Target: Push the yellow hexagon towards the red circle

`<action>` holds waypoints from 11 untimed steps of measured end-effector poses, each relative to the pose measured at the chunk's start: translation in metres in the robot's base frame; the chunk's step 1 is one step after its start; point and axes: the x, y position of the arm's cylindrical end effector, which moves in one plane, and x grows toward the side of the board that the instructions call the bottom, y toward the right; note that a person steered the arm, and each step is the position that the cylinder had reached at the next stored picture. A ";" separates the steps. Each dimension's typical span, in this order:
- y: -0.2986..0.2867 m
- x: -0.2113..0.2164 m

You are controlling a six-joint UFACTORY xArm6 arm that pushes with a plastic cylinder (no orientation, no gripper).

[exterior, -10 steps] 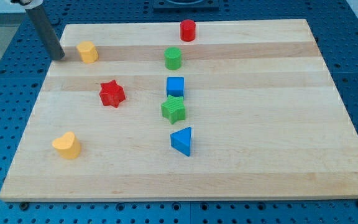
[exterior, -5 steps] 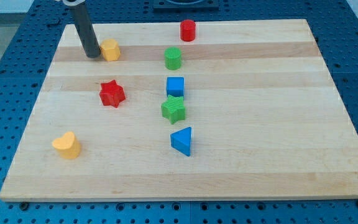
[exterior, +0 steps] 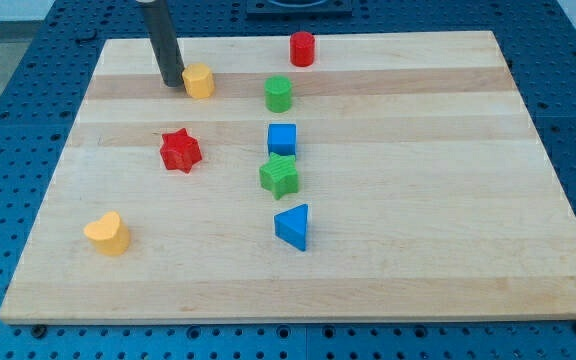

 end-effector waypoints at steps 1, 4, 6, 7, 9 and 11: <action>0.007 0.000; 0.030 -0.003; 0.049 -0.008; 0.055 -0.008; 0.043 0.008; 0.044 0.037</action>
